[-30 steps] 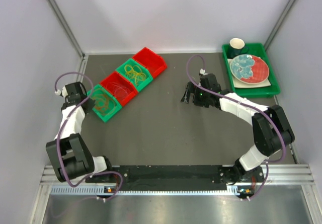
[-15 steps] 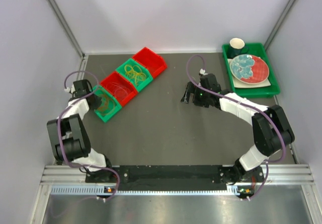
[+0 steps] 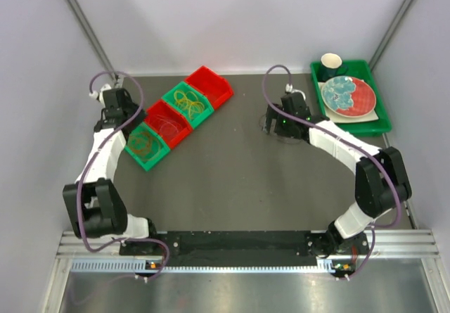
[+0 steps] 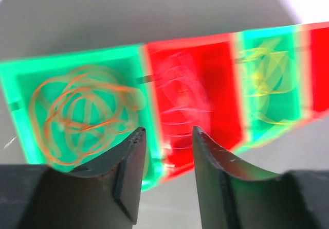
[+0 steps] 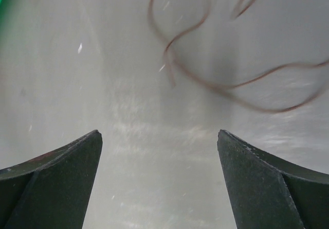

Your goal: Untangle the cables

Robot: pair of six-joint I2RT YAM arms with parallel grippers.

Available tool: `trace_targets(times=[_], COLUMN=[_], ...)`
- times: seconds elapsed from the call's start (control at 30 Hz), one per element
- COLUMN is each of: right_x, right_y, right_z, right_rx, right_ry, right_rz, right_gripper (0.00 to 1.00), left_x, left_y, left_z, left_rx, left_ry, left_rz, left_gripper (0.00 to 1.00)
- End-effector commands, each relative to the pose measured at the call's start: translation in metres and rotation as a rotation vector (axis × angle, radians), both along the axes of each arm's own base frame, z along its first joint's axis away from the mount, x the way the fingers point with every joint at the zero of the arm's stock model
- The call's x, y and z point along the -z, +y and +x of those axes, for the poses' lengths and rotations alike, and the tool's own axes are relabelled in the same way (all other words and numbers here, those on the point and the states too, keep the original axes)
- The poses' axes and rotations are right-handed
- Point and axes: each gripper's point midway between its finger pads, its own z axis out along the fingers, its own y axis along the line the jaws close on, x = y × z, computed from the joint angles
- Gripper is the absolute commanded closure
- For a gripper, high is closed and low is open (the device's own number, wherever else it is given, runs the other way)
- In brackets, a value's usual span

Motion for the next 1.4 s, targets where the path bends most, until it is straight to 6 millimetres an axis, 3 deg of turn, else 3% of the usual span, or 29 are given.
trace_targets(times=[0.0,0.07,0.1,0.13,0.17,0.2,0.23,0.27,0.4,0.53,0.67,0.87,0.97,1.1,1.37], right_x=[-0.023,-0.026,-0.011,-0.008,-0.02,-0.014,0.003,-0.003,0.008,0.022,0.043,0.05,0.056,0.058,0.063], right_y=[-0.042,-0.05,-0.053,-0.055,-0.054,-0.056,-0.058,-0.053,-0.055,-0.038,-0.03,-0.022,-0.021,-0.023,-0.02], right_z=[0.039,0.053,0.059,0.063,0.075,0.081,0.088,0.1,0.125,0.14,0.141,0.142,0.14,0.141,0.145], right_rx=[0.135,0.155,0.161,0.146,0.134,0.132,0.123,0.109,0.085,0.046,0.029,-0.004,-0.015,-0.008,-0.015], right_ry=[-0.062,-0.072,-0.04,-0.028,-0.036,-0.014,0.023,0.011,0.04,0.054,0.088,0.081,0.085,0.082,0.064], right_rz=[-0.166,-0.228,-0.263,-0.292,-0.298,-0.318,-0.342,-0.322,-0.257,-0.197,-0.171,-0.153,-0.186,-0.206,-0.342], right_gripper=[0.06,0.04,0.04,0.03,0.02,0.01,0.01,0.01,0.01,0.03,0.06,0.12,0.21,0.44,0.47], left_x=[-0.064,-0.071,-0.07,-0.066,-0.064,-0.059,-0.055,-0.049,-0.031,-0.023,-0.023,-0.019,-0.016,-0.014,-0.019], left_y=[-0.023,-0.039,-0.056,-0.069,-0.078,-0.096,-0.105,-0.111,-0.137,-0.144,-0.147,-0.15,-0.151,-0.154,-0.155], left_z=[-0.003,-0.003,-0.003,-0.005,-0.005,-0.006,-0.007,-0.007,-0.011,-0.011,-0.011,-0.011,-0.011,-0.011,-0.012], left_rx=[0.085,0.139,0.18,0.213,0.235,0.278,0.296,0.308,0.362,0.374,0.382,0.386,0.389,0.394,0.397], left_ry=[-0.114,-0.122,-0.112,-0.092,-0.09,-0.077,-0.067,-0.056,-0.029,-0.013,-0.014,-0.008,-0.006,-0.003,-0.016], left_rz=[0.078,0.091,0.097,0.093,0.086,0.076,0.071,0.069,0.031,0.026,0.024,0.017,0.01,-0.001,-0.003], left_gripper=[0.48,0.39,0.38,0.37,0.36,0.36,0.36,0.36,0.37,0.37,0.37,0.37,0.37,0.38,0.38])
